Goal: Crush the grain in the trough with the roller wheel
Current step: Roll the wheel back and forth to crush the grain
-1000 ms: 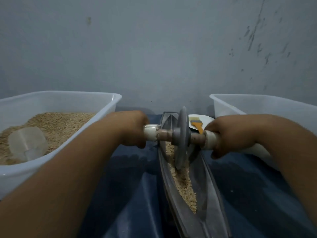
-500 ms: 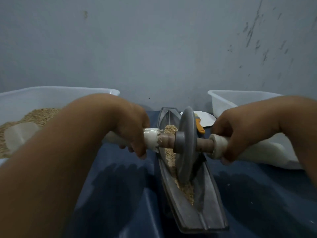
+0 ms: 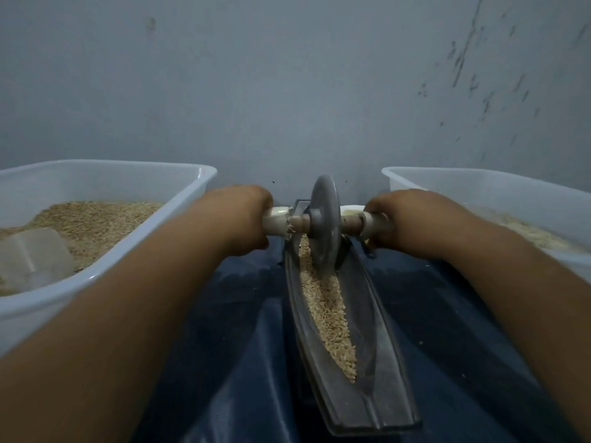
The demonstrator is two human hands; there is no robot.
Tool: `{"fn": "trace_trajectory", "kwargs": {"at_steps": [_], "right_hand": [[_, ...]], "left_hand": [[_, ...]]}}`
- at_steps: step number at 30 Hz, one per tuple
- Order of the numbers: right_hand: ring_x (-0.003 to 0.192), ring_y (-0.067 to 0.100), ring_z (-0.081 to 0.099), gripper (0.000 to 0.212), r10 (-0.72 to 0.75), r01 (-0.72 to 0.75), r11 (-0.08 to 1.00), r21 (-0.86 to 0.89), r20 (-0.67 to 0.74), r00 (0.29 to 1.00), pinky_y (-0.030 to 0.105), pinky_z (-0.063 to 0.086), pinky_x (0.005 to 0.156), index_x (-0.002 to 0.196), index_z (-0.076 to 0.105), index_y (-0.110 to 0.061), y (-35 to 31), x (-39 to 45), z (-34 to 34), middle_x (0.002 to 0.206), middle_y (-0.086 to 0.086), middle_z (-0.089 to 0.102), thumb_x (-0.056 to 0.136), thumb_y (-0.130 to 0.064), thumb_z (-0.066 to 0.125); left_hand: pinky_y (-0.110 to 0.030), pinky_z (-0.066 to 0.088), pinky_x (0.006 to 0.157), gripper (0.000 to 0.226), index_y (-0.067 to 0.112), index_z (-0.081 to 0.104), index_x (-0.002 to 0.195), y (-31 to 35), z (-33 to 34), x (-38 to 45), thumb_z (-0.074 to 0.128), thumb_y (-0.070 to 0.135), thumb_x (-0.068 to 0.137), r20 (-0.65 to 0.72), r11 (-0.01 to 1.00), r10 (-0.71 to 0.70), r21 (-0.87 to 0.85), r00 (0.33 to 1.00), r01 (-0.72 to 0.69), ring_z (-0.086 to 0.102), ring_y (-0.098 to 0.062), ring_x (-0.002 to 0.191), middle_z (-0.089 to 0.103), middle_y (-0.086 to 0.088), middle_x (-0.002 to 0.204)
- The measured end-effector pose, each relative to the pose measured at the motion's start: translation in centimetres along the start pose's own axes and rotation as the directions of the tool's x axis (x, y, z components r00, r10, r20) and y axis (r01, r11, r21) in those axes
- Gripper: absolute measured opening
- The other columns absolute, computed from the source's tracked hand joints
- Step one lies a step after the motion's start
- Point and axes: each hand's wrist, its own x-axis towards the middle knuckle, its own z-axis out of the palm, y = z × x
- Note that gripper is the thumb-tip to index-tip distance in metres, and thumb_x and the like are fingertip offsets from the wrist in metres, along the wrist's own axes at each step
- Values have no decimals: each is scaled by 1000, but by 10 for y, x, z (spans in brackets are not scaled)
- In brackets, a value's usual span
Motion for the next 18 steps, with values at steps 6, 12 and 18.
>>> {"fn": "trace_trajectory", "kwargs": {"at_steps": [6,12,18], "right_hand": [[78,2,62,37,-9,-3,1000,20,554,832,30,51,78,84,64,-44,-9,-29,-52,83,-18,66,56,-53,85],[75,2,64,27,-32,12,999,37,609,792,24,50,72,82,70,-46,-12,-39,-53,79,-19,69,60,-57,82],[76,16,55,23,-36,25,998,59,196,980,31,38,65,77,51,-32,0,-11,-1,77,-10,56,84,-36,72]], "left_hand": [[-28,49,75,23,32,68,75,5,-55,-28,81,47,64,508,994,56,51,859,-95,65,-5,70,71,12,70],[-27,42,69,19,36,68,71,8,-56,-33,80,49,64,529,994,62,39,847,-98,62,-1,67,71,14,70],[-27,40,64,26,26,56,81,3,-16,-9,80,31,75,167,999,11,-50,986,-3,58,-19,78,63,1,87]]}}
